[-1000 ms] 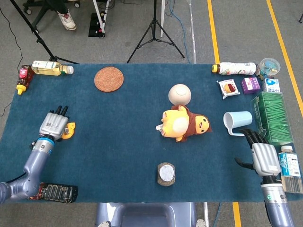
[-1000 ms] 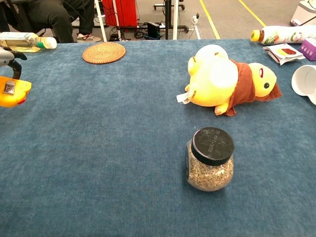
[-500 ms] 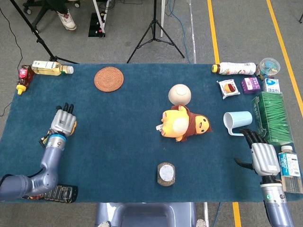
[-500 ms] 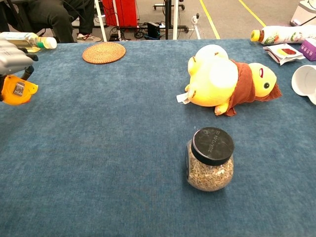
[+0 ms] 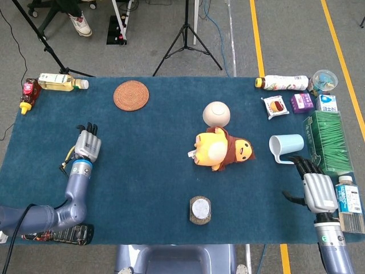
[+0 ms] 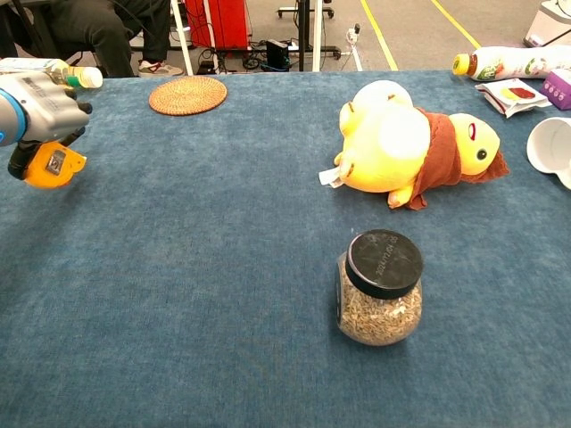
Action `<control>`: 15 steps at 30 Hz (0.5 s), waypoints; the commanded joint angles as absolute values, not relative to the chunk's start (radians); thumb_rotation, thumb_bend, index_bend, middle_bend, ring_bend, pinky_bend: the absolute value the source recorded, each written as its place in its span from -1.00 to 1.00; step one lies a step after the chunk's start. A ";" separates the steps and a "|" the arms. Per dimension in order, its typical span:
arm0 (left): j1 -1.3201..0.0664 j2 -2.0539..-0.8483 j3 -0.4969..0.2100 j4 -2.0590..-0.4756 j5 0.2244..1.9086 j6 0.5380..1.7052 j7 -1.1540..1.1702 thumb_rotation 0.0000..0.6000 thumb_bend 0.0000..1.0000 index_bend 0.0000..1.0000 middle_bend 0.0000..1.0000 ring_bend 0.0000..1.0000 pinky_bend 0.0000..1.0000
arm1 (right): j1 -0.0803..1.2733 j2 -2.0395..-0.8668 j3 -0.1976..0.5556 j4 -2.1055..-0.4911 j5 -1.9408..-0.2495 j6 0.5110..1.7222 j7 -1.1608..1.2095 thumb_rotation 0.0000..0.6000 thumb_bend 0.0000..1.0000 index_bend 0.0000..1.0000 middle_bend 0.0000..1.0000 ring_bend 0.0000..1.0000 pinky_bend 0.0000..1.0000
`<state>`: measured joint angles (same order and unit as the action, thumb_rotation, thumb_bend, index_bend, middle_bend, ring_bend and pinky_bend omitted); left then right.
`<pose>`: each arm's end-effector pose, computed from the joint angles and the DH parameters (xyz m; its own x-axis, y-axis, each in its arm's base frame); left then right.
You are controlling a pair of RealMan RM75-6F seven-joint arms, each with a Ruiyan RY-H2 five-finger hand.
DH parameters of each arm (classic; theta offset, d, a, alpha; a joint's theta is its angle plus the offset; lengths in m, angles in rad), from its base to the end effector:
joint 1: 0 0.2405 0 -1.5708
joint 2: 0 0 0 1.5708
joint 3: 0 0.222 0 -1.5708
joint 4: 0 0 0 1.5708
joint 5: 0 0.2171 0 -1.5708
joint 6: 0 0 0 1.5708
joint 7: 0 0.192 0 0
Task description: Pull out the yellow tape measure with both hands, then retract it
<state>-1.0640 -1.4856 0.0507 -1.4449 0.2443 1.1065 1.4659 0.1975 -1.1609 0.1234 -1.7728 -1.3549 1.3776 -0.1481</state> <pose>-0.1935 0.4047 -0.0038 0.9556 0.2947 0.0013 0.0797 -0.2544 -0.9638 -0.2381 -0.2662 0.1114 0.3221 -0.0333 0.9461 -0.9467 -0.0097 0.3219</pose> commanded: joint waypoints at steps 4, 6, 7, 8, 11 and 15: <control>-1.099 -1.529 0.028 -1.416 0.207 1.120 1.514 1.00 -0.48 -0.61 -1.00 -1.00 -0.66 | 0.192 -1.157 0.121 -1.774 -1.359 1.384 -0.142 1.00 -0.60 -0.65 -0.65 -0.63 -0.55; -1.110 -1.537 0.018 -1.412 0.189 1.114 1.526 1.00 -0.51 -0.68 -1.00 -1.00 -0.66 | 0.189 -1.156 0.121 -1.776 -1.360 1.388 -0.140 1.00 -0.60 -0.65 -0.65 -0.63 -0.55; -1.115 -1.542 0.014 -1.409 0.187 1.111 1.531 1.00 -0.52 -0.72 -1.00 -1.00 -0.67 | 0.188 -1.155 0.120 -1.777 -1.361 1.389 -0.138 1.00 -0.60 -0.65 -0.65 -0.63 -0.55; -1.120 -1.546 0.011 -1.408 0.186 1.110 1.535 1.00 -0.53 -0.74 -1.00 -1.00 -0.67 | 0.186 -1.154 0.119 -1.777 -1.362 1.391 -0.137 1.00 -0.60 -0.65 -0.65 -0.63 -0.55; -1.131 -1.557 0.005 -1.402 0.180 1.106 1.546 1.00 -0.58 -0.84 -1.00 -1.00 -0.68 | 0.183 -1.152 0.118 -1.777 -1.364 1.395 -0.133 1.00 -0.60 -0.65 -0.65 -0.63 -0.55; -1.147 -1.577 -0.006 -1.379 0.173 1.095 1.555 1.00 -0.60 -0.96 -1.00 -1.00 -0.68 | 0.179 -1.151 0.116 -1.776 -1.372 1.399 -0.125 1.00 -0.60 -0.65 -0.65 -0.63 -0.55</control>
<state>-1.1425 -1.5722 -0.0020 -1.3847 0.1740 1.0978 1.5533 0.1795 -1.1513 0.1162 -1.7765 -1.3713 1.3989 -0.1257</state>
